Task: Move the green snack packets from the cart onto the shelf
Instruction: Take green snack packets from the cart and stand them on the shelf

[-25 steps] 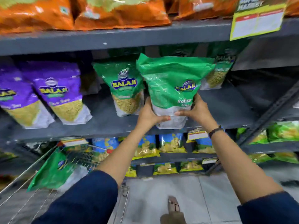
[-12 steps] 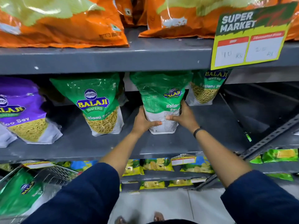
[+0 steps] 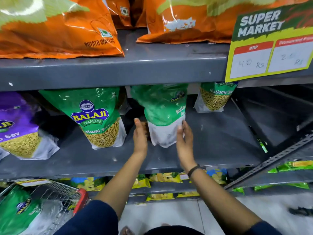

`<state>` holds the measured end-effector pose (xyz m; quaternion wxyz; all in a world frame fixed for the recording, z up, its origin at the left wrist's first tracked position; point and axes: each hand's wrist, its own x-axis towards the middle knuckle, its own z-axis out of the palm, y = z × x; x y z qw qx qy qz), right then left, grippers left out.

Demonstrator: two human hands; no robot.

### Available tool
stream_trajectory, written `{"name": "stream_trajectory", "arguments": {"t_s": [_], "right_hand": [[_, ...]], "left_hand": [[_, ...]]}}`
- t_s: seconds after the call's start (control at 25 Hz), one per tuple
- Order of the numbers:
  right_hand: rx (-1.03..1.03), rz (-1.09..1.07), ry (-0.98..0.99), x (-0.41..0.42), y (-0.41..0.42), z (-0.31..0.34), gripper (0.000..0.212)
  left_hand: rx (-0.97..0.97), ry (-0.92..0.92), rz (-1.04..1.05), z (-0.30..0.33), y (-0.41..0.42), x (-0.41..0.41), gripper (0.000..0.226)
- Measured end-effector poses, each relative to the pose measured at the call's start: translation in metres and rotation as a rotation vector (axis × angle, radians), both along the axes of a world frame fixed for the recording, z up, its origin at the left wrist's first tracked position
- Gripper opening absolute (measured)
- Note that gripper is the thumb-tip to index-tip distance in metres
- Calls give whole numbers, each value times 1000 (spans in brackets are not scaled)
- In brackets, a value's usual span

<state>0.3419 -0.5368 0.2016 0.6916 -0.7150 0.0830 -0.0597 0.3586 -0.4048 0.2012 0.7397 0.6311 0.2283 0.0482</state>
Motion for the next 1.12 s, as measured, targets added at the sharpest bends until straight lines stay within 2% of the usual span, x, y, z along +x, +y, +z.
{"name": "stream_trajectory", "arguments": {"t_s": [0.04, 0.12, 0.2, 0.28, 0.32, 0.4, 0.44, 0.52, 0.6, 0.72, 0.8, 0.84, 0.92, 1.04, 1.12], "right_hand": [[33, 14, 24, 12, -5, 3, 49], [75, -83, 49, 25, -12, 3, 46], [119, -213, 17, 15, -9, -4, 33], [125, -173, 12, -1, 6, -13, 15], [117, -123, 2, -3, 9, -16, 13], [157, -63, 57, 9, 5, -11, 22], [159, -76, 101, 19, -2, -6, 32], [142, -192, 144, 30, -17, 4, 44], [173, -290, 127, 20, -19, 5, 45], [249, -172, 117, -11, -3, -5, 46], [237, -88, 124, -12, 3, -6, 47], [217, -75, 122, -3, 0, -4, 47], [151, -27, 131, 26, -12, -4, 48], [69, 65, 254, 58, -27, -9, 62], [71, -23, 194, 54, -25, -15, 47]], "left_hand": [[8, 6, 75, -2, 0, -3, 85], [-41, -19, 130, 1, 0, -3, 69], [-70, -29, 49, 7, 0, 6, 67], [-56, -49, -105, 11, -7, 16, 66], [-38, -66, -138, 11, -13, 15, 54], [17, -95, -76, 8, -25, 4, 29], [35, -118, 5, 8, -29, -3, 24], [51, -170, 125, 9, -29, -13, 27], [37, -113, 178, 11, -17, -1, 38], [16, -13, -36, 13, -1, 34, 62], [-5, -22, -255, 14, -4, 40, 62], [1, -35, -291, 11, -9, 37, 60], [51, -32, -204, 6, -24, 22, 58], [57, -62, -34, 7, -38, 5, 56], [24, -54, -21, 6, -36, 1, 51]]}}
